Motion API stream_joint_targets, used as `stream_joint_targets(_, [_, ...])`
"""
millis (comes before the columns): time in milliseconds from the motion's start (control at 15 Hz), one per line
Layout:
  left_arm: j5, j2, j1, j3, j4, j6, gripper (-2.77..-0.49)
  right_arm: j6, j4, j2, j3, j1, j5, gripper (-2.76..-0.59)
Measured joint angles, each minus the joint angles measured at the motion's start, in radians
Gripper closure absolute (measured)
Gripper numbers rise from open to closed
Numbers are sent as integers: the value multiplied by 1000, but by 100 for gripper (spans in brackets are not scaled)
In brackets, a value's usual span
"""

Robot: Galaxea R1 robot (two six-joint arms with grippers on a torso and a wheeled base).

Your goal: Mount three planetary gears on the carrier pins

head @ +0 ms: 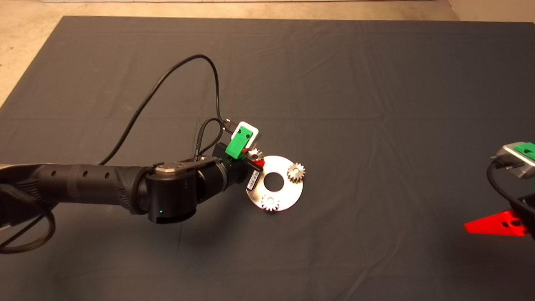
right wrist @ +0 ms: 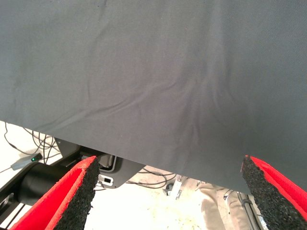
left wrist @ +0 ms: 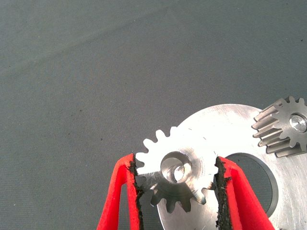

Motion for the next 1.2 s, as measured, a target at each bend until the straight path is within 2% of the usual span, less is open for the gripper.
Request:
stream_joint_targets(400, [0, -1, 3, 0, 2, 0, -60, 0, 0, 0, 0, 0, 1, -220])
stream_joint_targets(600, [-1, -3, 14, 3, 20, -1, -60, 0, 0, 0, 0, 0, 1, -220])
stream_joint_targets(867, [0, -3, 13, 4, 20, -1, -60, 0, 0, 0, 0, 0, 8, -220])
stream_joint_targets(1200, [-1, -7, 16, 9, 20, -1, -60, 0, 0, 0, 0, 0, 8, -220])
